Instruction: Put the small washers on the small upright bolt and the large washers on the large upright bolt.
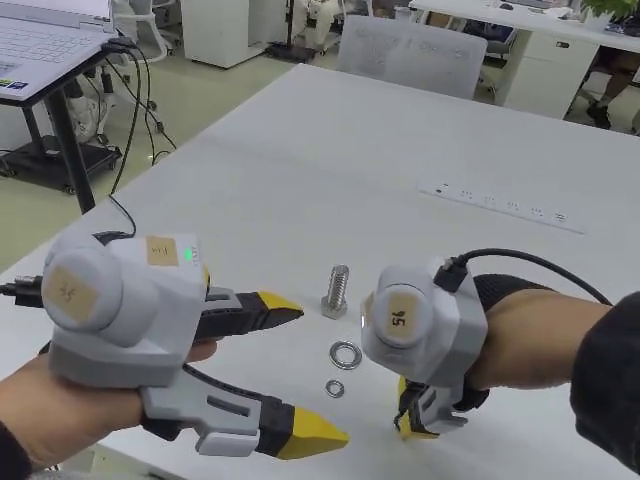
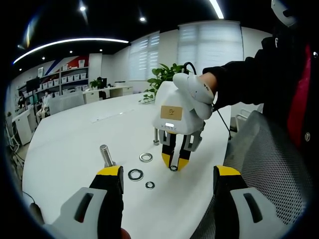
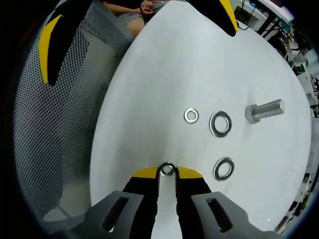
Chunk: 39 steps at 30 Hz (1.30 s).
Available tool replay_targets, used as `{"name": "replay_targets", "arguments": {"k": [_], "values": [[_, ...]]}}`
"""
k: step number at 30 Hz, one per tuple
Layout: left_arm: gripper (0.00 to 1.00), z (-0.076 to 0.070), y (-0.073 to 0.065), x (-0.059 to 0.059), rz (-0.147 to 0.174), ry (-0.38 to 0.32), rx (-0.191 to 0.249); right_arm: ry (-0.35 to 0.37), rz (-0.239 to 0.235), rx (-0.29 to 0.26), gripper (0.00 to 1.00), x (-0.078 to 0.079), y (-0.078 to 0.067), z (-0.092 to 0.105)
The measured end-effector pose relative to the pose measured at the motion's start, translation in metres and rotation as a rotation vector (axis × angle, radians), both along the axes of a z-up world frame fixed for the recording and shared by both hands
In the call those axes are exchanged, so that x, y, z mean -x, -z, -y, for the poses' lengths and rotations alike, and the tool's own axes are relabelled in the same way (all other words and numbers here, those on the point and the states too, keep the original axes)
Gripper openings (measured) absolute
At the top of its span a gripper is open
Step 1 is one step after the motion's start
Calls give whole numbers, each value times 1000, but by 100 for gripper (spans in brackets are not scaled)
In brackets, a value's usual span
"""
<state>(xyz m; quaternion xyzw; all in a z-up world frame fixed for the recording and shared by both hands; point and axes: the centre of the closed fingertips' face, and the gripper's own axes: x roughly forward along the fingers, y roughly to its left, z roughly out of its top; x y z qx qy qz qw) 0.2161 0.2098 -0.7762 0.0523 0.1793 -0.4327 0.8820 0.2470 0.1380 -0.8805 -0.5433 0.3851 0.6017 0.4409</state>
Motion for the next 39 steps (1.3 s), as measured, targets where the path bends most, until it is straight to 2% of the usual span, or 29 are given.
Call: {"name": "replay_targets", "arguments": {"k": [18,27,30,39], "values": [[73,-1,1,1,0,-1,-7,-11,5,24,11,2,0,0],[73,0,0,1,1,-1,-8,29,-15,-4,12,2,-1,2],[73,1,0,1,0,0,-8,38,-22,-18,12,0,-6,3],[73,1,1,0,-1,4,-7,68,-3,-29,12,-10,-21,11]]}}
